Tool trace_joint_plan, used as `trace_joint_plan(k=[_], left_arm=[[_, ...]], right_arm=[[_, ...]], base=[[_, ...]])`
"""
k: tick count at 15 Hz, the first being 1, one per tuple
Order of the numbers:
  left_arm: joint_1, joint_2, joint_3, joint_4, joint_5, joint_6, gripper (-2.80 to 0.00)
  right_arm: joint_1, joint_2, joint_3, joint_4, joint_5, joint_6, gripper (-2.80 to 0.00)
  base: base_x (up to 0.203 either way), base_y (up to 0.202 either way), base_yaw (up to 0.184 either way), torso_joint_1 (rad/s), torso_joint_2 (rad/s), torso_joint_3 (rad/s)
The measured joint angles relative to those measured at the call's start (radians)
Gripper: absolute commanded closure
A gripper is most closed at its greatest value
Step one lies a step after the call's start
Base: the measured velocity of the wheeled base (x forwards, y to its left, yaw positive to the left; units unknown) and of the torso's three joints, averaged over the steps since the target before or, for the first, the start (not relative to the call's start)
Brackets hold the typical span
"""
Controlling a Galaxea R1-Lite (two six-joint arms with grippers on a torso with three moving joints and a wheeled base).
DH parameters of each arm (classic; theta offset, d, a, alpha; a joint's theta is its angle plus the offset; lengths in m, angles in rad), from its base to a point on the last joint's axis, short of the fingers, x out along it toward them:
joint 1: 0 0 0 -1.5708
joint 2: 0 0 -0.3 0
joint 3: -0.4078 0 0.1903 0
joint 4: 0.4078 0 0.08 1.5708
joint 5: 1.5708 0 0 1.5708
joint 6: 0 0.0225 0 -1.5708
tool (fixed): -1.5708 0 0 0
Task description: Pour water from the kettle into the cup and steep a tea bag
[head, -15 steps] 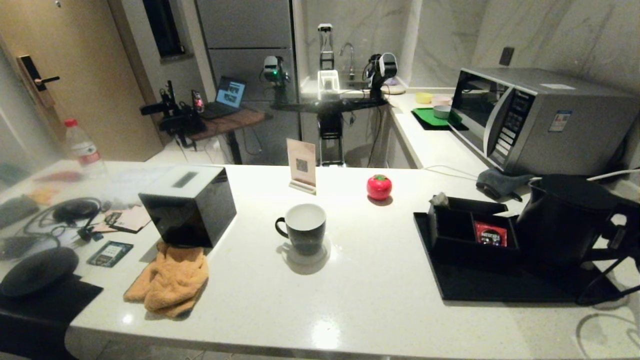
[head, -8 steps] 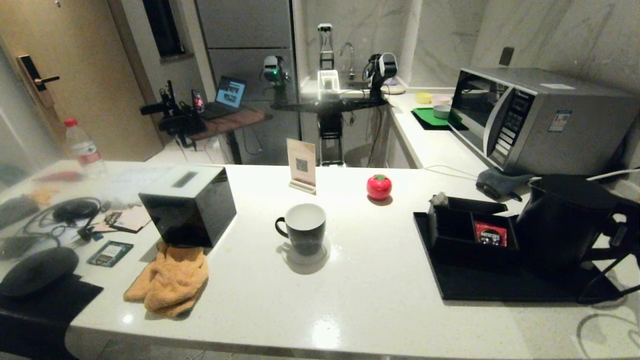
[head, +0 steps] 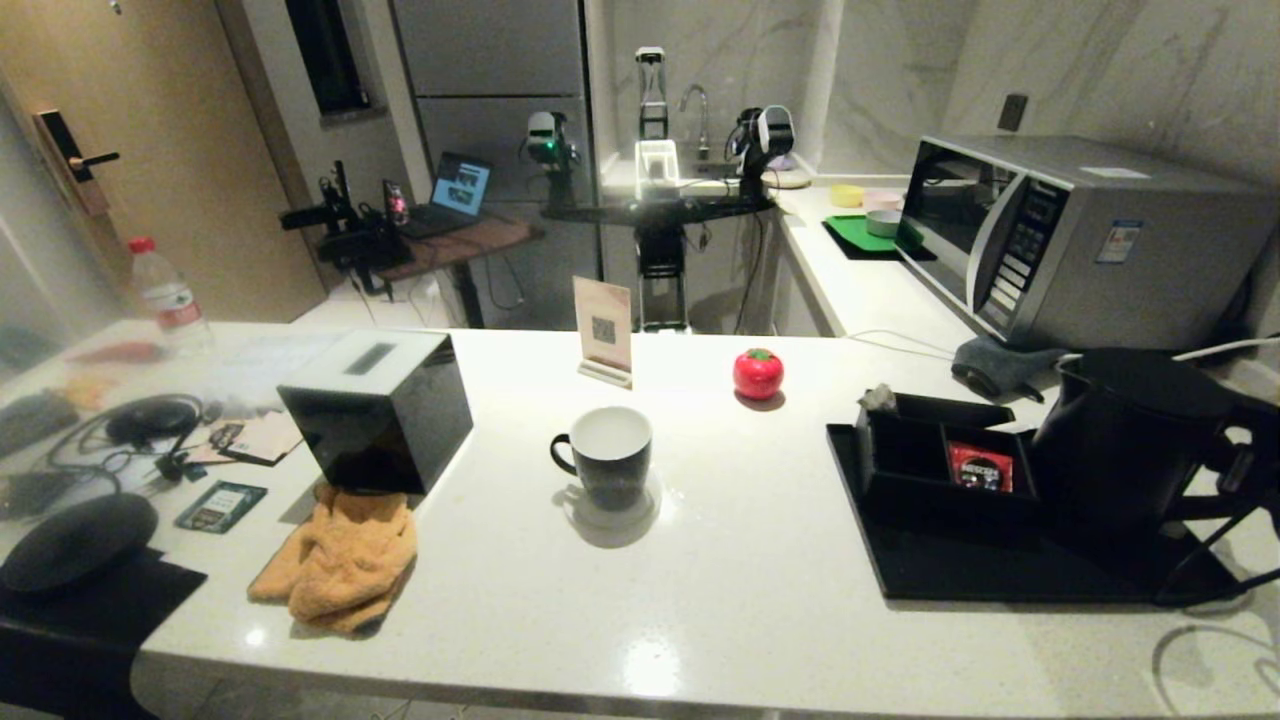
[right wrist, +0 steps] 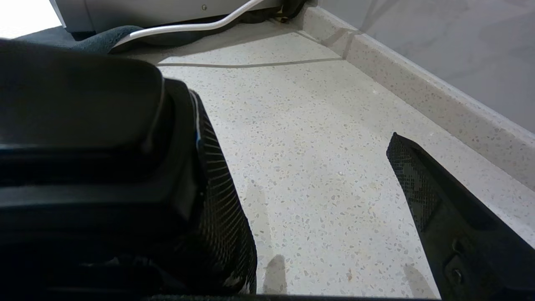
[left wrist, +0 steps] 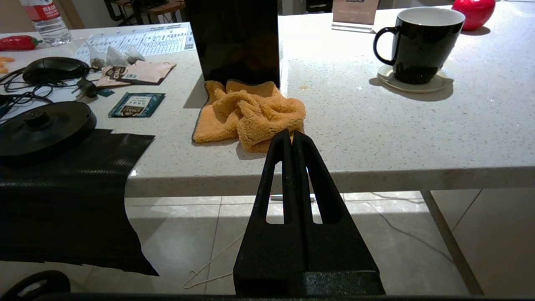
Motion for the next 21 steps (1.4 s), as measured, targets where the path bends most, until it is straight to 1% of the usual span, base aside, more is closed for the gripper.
trace_joint_plan(k=[10, 21], left_arm=[[0.0, 0.0, 0.0, 0.0, 0.0, 0.0, 0.0], [0.0, 0.0, 0.0, 0.0, 0.0, 0.0, 0.0]], right_arm=[[0.0, 0.033, -0.029, -0.003, 0.0, 0.001, -2.8], [0.0, 0.027, -0.063, -0.006, 0.001, 0.004, -2.8]], base=[[0.0, 0.0, 0.0, 0.0, 0.0, 0.0], [0.0, 0.0, 0.0, 0.0, 0.0, 0.0]])
